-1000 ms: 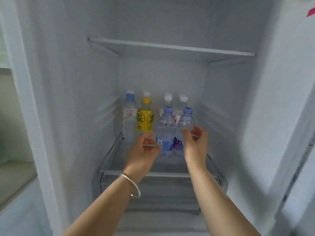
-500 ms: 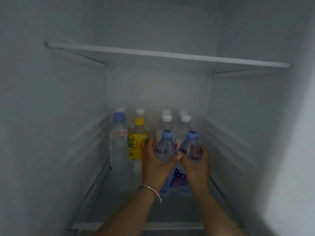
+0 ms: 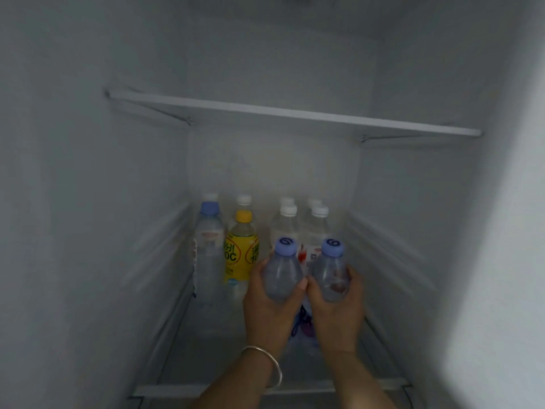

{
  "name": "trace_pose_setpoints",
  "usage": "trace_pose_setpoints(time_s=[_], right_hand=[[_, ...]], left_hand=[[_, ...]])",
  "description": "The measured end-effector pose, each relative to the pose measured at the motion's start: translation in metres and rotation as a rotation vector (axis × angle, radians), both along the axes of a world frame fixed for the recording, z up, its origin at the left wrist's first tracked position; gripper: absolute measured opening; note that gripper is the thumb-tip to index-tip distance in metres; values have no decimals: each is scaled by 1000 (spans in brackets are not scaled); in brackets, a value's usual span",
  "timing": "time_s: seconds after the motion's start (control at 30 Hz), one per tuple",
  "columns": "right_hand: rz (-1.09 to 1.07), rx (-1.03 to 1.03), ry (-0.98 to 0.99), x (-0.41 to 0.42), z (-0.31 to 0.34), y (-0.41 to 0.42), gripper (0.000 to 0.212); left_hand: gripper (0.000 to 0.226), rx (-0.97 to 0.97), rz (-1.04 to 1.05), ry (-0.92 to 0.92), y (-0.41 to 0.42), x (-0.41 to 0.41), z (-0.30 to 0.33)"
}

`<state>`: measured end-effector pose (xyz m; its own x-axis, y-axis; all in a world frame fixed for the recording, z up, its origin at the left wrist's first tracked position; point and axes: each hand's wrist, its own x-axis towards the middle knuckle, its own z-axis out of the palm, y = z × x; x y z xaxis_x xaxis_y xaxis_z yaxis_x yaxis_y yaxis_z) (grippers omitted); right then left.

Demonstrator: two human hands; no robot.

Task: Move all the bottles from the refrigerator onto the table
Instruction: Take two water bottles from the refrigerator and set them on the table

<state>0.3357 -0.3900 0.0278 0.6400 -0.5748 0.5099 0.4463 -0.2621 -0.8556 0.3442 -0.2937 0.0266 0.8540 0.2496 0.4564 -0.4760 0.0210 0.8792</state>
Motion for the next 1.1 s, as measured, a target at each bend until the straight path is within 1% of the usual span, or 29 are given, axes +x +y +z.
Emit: trace_pose_setpoints(time_s=[0.1, 0.23, 0.27, 0.33, 0.4, 0.53, 0.67, 0.73, 0.8, 0.83, 0.93, 1.03, 1.1], right_hand=[[-40, -48, -7, -31, 11, 12, 50], [-123, -83, -46, -86, 27, 33, 48], [-155, -82, -55, -101, 29, 39, 53], [-225, -85, -83, -135, 31, 52, 70], [-275, -80, -95, -172, 32, 63, 75], [-369, -81, -29, -246, 29, 77, 67], [-453, -79, 18, -318, 30, 80, 58], [-498, -86, 32, -350, 32, 78, 63], [-544, -94, 53, -380, 34, 73, 69], [-567, -97, 65, -395, 35, 70, 68], [-620, -111, 89, -437, 41, 58, 63], [-662, -115, 98, -476, 42, 42, 53], [-697, -112, 94, -502, 42, 32, 48]], left_hand=[[51, 12, -16, -33, 11, -24, 9], [52, 8, -34, -46, 30, -72, 22], [53, 26, -44, -54, 35, -87, 25], [58, 57, -65, -80, 49, -122, 28], [57, 72, -80, -103, 62, -156, 29], [47, 109, -172, -100, 81, -225, 24], [45, 120, -254, -84, 92, -287, 19], [45, 125, -297, -83, 92, -311, 20], [46, 128, -335, -84, 89, -333, 21], [47, 129, -352, -81, 87, -342, 22], [49, 130, -407, -85, 75, -372, 26], [44, 127, -482, -105, 58, -402, 31], [45, 127, -528, -120, 44, -423, 33]])
